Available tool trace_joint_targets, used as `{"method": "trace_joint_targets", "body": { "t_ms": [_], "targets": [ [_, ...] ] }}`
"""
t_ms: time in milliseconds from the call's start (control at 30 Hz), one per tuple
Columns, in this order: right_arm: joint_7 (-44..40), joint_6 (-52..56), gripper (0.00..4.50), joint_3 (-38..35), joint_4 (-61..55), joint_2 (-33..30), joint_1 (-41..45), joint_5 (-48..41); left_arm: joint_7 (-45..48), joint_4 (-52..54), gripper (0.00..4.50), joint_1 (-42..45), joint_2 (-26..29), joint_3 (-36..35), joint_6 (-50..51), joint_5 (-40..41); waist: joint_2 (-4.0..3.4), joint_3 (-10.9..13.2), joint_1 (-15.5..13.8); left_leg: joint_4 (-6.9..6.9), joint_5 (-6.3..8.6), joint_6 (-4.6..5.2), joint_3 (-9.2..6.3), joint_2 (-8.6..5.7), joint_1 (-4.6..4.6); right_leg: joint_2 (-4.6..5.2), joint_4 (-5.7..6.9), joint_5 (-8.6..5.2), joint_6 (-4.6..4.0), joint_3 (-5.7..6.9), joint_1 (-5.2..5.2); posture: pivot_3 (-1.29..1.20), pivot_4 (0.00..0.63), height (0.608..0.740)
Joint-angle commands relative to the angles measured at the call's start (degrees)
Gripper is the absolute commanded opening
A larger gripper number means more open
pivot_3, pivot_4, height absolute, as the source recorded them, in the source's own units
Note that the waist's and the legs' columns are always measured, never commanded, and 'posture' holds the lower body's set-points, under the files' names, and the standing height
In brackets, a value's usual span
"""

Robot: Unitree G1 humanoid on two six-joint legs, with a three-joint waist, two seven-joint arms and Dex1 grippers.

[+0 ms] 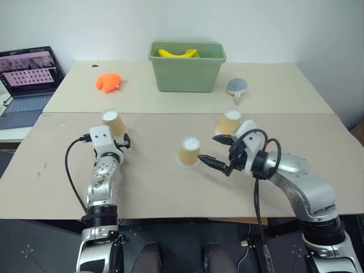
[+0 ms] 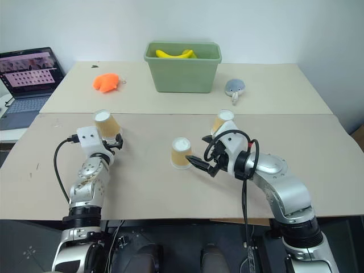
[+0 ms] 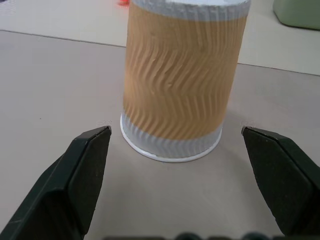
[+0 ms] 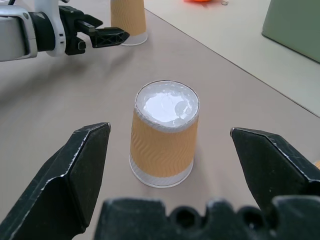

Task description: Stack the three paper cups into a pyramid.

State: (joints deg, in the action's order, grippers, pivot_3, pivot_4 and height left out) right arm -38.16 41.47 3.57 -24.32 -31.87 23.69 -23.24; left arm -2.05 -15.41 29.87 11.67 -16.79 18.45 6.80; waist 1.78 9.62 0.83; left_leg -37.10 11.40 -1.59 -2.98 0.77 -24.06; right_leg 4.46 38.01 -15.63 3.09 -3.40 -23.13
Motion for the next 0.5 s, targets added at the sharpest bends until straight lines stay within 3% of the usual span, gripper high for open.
{"method": "trace_joint_targets", "body": {
  "t_ms": [33,500],
  "targets": [
    [0.13,-2.14,4.5,-0.58,-1.24,0.03,0.59,0.27,2.58,-2.3,4.47,3.31,2.62,1.09,-3.41,-0.38,0.0,0.0,0.0,0.0,0.0,0.0,0.01,-0.01,0.0,0.02,0.0,0.0,0.0,0.0,0.01,0.0,0.15,0.732],
    [0.38,-2.85,4.5,-0.18,-0.65,0.57,0.42,0.75,6.92,-7.68,4.47,9.04,6.47,3.82,-5.18,-0.63,0.0,0.0,0.05,0.02,0.0,0.0,0.0,0.0,0.0,0.0,0.0,0.0,0.0,0.0,-0.01,0.0,0.15,0.732]
  ]
}}
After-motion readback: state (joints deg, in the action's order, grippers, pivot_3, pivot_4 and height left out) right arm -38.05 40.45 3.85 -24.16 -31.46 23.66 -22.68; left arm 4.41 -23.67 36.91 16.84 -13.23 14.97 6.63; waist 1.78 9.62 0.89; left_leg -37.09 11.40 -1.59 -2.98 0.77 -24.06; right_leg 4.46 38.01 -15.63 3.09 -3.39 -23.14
